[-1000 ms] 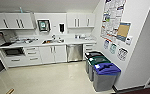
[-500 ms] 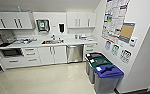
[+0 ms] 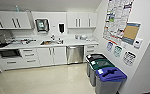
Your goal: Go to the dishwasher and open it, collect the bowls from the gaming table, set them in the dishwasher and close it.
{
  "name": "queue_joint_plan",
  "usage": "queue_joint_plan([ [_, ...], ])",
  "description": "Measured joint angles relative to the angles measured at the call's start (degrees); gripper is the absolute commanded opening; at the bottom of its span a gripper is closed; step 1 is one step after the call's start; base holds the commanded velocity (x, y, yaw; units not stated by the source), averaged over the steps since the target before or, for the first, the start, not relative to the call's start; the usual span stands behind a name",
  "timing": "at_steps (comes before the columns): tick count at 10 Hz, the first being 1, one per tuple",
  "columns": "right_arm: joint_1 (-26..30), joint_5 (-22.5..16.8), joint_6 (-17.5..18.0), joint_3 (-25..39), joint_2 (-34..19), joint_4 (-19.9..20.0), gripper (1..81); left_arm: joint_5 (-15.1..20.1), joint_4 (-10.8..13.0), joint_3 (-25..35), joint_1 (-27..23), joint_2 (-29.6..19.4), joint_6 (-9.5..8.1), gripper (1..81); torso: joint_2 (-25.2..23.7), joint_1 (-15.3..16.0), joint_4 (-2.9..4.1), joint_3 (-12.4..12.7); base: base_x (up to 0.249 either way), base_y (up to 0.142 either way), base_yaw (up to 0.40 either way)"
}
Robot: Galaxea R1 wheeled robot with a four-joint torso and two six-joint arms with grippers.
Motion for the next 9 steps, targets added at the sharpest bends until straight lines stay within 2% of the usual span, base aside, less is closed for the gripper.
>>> queue_joint_plan([
  [9,-0.02,-0.04,0.00,0.00,0.00,0.00,81.1,0.07,-0.02,-0.09,0.20,0.02,0.00,81.1,0.00,0.00,0.00,0.00,0.129,0.000,0.000],
])
